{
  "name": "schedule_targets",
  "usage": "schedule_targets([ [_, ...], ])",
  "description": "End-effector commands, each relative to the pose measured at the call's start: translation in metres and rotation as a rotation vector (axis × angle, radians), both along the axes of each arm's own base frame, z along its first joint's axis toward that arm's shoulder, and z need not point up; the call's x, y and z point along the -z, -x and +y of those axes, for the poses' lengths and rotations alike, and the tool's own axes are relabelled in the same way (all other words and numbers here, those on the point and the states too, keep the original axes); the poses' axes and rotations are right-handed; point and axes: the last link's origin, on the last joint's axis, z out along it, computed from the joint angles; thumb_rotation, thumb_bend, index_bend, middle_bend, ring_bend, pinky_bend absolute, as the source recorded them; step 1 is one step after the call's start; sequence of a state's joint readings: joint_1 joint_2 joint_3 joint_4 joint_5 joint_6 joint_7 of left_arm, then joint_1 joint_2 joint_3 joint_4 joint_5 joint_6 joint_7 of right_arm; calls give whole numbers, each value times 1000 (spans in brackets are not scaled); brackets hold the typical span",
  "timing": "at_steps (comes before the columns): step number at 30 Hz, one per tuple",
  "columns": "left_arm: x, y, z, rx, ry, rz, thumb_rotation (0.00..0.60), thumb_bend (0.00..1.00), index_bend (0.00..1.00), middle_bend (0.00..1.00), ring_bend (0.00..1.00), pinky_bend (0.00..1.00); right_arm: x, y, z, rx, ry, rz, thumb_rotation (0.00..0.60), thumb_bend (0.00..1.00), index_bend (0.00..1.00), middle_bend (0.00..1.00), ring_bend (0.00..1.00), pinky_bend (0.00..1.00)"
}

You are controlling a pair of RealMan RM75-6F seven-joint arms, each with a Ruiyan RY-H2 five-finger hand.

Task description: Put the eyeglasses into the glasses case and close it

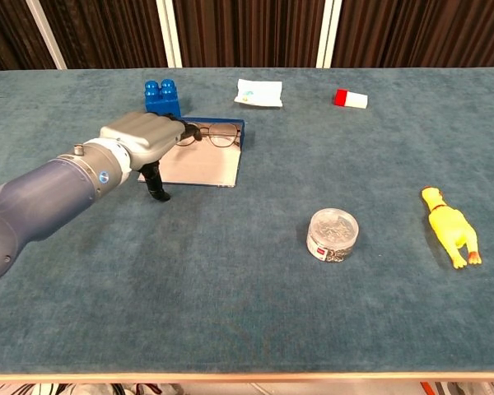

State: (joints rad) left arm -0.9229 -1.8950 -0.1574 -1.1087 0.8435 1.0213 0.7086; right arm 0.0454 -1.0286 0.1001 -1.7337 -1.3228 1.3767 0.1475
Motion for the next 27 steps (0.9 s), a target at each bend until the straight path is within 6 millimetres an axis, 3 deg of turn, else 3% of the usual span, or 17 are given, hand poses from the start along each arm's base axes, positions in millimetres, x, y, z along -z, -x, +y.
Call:
schedule_targets([
  [1, 3, -3, 1, 9, -4, 3, 600, 145, 188, 111, 14, 77, 0, 0, 0, 0, -1, -1, 600, 102, 0, 0, 57, 186],
  [7, 7, -8, 3, 12, -26, -10, 600, 186, 239, 111, 14, 77, 0, 0, 0, 0, -1, -1, 600, 101, 0, 0, 57, 186],
  [27, -1, -16, 11, 22, -68, -25, 600, 216, 266, 111, 14, 77, 0, 0, 0, 3, -1, -1, 600, 101, 0, 0, 57, 185],
])
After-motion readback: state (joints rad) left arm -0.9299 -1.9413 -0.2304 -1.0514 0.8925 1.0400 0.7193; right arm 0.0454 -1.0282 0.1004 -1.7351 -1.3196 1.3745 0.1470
